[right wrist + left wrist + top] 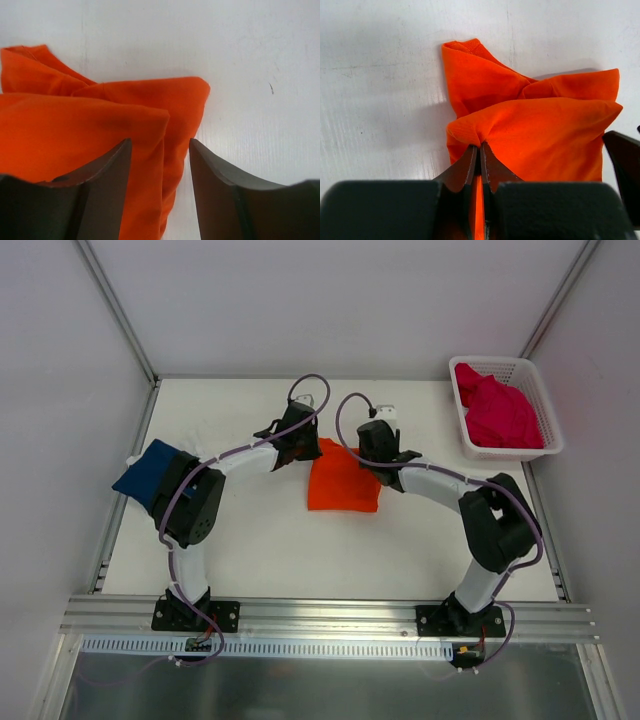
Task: Fold and stack the t-shirts
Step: Fold the long partially folded tshirt into a neat square
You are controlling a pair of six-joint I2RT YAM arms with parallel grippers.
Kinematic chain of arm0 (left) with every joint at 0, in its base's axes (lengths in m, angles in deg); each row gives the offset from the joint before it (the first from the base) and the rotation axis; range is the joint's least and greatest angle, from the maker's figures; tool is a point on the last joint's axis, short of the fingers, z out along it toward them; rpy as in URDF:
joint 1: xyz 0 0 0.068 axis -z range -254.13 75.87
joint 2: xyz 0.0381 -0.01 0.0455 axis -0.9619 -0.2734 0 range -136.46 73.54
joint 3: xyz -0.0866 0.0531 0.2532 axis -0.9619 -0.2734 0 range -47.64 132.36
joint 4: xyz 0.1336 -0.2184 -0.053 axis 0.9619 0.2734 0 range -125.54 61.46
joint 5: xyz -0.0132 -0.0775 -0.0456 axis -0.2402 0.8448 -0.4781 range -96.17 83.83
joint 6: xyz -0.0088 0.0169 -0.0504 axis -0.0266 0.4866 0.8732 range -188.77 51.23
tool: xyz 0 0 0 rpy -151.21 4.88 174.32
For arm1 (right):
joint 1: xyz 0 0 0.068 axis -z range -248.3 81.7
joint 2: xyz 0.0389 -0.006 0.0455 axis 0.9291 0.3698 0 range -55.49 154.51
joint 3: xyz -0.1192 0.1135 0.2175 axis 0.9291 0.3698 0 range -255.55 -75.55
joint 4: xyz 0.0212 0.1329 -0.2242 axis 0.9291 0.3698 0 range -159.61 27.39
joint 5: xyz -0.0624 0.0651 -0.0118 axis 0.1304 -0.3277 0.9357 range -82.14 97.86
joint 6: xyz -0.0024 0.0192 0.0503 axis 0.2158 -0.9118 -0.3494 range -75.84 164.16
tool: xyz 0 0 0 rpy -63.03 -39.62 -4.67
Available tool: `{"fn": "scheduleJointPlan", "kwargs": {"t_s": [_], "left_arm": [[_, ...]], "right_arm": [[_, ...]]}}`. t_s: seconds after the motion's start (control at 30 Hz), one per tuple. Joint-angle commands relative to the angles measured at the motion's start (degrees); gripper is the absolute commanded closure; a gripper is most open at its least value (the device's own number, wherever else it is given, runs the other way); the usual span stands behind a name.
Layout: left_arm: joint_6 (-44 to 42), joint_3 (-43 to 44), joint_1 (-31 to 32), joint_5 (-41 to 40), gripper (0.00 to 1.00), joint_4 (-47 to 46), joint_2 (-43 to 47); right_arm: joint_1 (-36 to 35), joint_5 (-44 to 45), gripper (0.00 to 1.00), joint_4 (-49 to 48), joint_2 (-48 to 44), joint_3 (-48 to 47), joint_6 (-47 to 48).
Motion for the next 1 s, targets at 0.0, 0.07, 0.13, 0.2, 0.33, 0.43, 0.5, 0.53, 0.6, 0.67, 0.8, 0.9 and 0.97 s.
{"fn": "scheduleJointPlan", "kwargs": {"t_s": [0.0,0.07,0.13,0.2,0.33,0.43,0.5,0.53,0.6,0.67,0.8,0.9,0.97], "left_arm": [[-0.8,2.1,-0.5,0.7,1.0,-0.1,-0.4],[-0.9,2.0,-0.5,0.7,1.0,-0.1,-0.6],[-1.1,2.1,-0.6,0.5,1.0,-0.1,-0.6],[-1.4,2.1,-0.8,0.5,1.0,-0.1,-0.5],[-1.6,2.2,-1.1,0.6,1.0,-0.1,-0.4],[-1.6,2.1,-1.2,0.6,1.0,-0.1,-0.3],[-1.7,2.0,-1.1,0.5,1.0,-0.1,-0.3],[-1.7,2.0,-1.2,0.5,1.0,-0.1,-0.3],[-1.8,2.0,-1.2,0.5,1.0,-0.1,-0.3],[-1.8,2.1,-1.3,0.5,1.0,-0.1,-0.6],[-1.8,3.1,-1.4,0.5,1.0,-0.1,-1.7],[-1.8,4.2,-1.3,0.7,1.0,-0.1,-2.4],[-1.7,4.6,-1.3,0.6,1.0,-0.1,-2.3]], "right_arm": [[2.6,-6.8,0.47,-5.7,-0.8,-2.5,-1.5],[3.4,-8.3,0.47,-6.5,0.5,-2.7,-2.6],[3.9,-9.4,0.47,-7.4,2.2,-3.0,-3.0],[4.3,-10.2,0.47,-7.9,3.2,-3.2,-3.1],[5.1,-11.6,0.49,-8.7,5.2,-3.0,-4.2],[5.7,-14.0,0.51,-10.4,6.1,-2.7,-4.8],[5.8,-14.7,0.58,-10.8,6.9,-2.5,-5.2],[5.8,-14.8,0.69,-10.8,7.1,-2.5,-5.3],[5.8,-14.6,0.82,-11.1,6.8,-2.0,-5.3],[5.8,-13.9,0.96,-11.0,6.3,-1.4,-5.2],[5.8,-11.3,1.0,-10.8,2.8,1.0,-3.8],[5.8,-9.6,1.0,-10.7,-0.1,2.3,-2.7],[5.8,-8.6,1.0,-10.5,-1.7,3.3,-2.3]]}}
